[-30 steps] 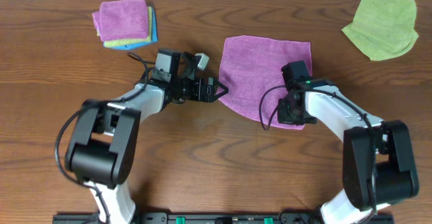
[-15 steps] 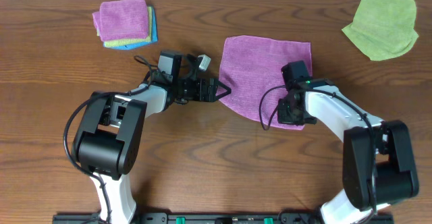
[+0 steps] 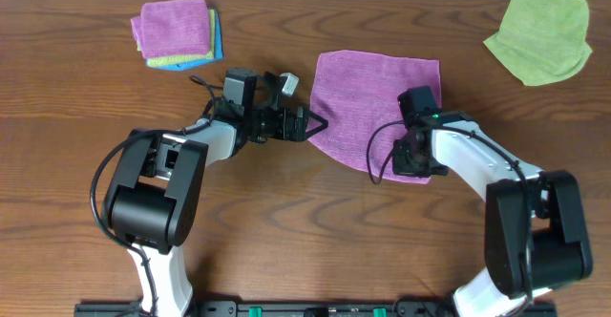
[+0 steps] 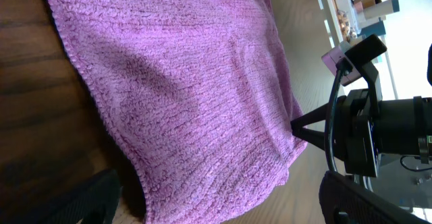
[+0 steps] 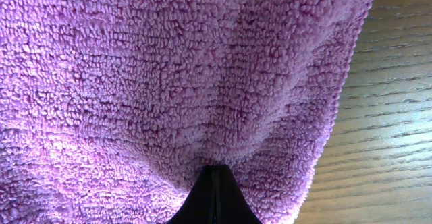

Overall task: Fold the cloth
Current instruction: 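Move the left gripper to the cloth's lower left edge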

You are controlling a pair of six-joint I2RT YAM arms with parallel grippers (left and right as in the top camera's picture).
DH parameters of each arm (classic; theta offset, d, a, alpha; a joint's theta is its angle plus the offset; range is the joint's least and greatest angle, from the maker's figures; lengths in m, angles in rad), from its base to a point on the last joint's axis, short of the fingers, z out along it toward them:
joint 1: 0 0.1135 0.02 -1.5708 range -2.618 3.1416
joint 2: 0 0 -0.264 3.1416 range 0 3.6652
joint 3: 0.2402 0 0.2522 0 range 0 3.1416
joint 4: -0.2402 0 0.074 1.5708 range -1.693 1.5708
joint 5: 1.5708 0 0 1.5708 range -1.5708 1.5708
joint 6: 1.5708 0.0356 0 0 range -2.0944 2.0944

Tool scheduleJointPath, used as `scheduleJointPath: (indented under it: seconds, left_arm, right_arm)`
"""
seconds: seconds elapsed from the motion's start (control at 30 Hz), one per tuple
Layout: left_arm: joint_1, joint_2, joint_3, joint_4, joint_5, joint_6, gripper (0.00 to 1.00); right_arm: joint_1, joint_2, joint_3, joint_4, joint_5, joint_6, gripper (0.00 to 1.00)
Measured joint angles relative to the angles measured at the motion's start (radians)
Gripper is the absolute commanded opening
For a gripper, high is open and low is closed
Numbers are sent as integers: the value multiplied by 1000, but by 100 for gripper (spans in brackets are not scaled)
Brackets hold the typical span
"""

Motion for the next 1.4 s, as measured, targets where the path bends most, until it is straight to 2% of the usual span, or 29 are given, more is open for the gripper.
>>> scheduleJointPath:
  seconds: [0.6, 0.93, 1.13, 1.4]
  left_arm:
    - [-31, 6, 0, 7, 0, 0, 95]
    - [-32, 78, 1, 126, 64, -50, 95]
    - [-32, 86, 1, 123, 148, -85, 95]
    - [-32, 93, 1, 121, 334, -150, 95]
  right_arm:
    - [0, 0, 0, 0, 0, 0, 1]
    - [0, 0, 0, -1, 0, 0, 1]
    - [0, 0, 0, 0, 0, 0, 1]
    - [0, 0, 0, 2, 0, 0, 1]
